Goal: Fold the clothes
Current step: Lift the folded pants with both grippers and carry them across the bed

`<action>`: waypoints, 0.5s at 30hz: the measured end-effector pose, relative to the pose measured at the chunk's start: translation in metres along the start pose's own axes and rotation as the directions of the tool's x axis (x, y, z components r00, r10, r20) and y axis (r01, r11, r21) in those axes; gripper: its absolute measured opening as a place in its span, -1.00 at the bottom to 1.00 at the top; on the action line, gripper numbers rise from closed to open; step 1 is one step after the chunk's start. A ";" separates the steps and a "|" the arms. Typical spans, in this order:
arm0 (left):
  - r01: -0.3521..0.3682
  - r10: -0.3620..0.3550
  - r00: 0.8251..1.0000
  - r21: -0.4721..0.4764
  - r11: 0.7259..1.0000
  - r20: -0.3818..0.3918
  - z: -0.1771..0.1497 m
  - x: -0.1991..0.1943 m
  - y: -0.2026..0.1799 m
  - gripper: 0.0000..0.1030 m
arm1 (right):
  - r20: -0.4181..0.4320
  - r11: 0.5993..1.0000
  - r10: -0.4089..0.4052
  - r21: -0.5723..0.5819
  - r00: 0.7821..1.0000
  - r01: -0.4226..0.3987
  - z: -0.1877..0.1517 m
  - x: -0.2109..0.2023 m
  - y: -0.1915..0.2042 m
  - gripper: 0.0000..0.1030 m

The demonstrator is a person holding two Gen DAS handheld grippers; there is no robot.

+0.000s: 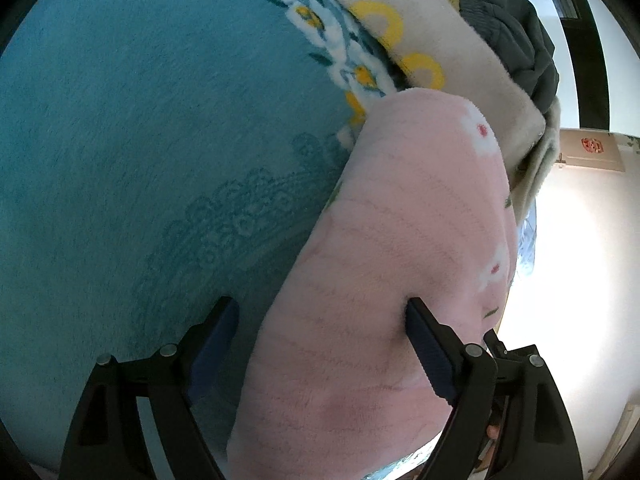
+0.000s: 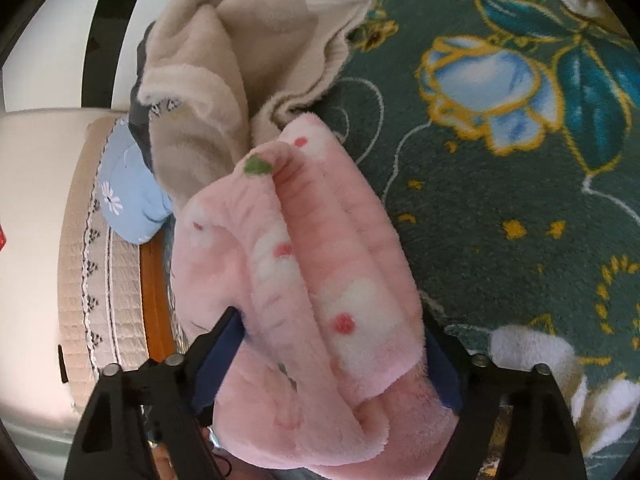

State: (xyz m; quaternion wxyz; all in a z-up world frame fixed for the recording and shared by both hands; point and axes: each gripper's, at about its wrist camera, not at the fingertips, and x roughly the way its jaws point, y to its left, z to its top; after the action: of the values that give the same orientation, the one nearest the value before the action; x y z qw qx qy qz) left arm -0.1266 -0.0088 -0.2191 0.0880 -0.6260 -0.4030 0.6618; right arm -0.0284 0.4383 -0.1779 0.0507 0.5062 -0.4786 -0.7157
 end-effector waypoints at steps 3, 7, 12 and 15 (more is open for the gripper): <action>0.005 -0.005 1.000 -0.015 1.000 -0.015 0.002 0.002 0.003 0.65 | 0.022 1.000 -0.002 0.010 1.000 0.001 -0.004 -0.001 0.002 0.35; -0.036 0.038 0.999 0.074 0.997 -0.021 0.003 0.006 -0.007 0.64 | 0.036 0.997 0.021 0.079 0.999 -0.024 -0.009 -0.002 -0.003 0.18; -0.060 0.060 0.998 0.163 0.985 0.002 0.003 0.007 -0.017 0.10 | 0.061 0.994 0.027 0.105 0.998 -0.033 -0.016 -0.008 0.005 -0.04; -0.044 0.042 0.999 0.162 0.986 0.020 0.006 0.002 -0.014 -0.19 | 0.070 0.997 0.033 0.071 0.997 -0.038 -0.020 -0.019 0.018 -0.15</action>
State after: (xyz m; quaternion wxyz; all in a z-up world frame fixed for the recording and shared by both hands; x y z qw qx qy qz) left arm -0.1382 -0.0009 -0.2119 0.1208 -0.6198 -0.3350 0.6993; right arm -0.0114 0.4268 -0.1525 0.0287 0.4741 -0.5147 -0.7138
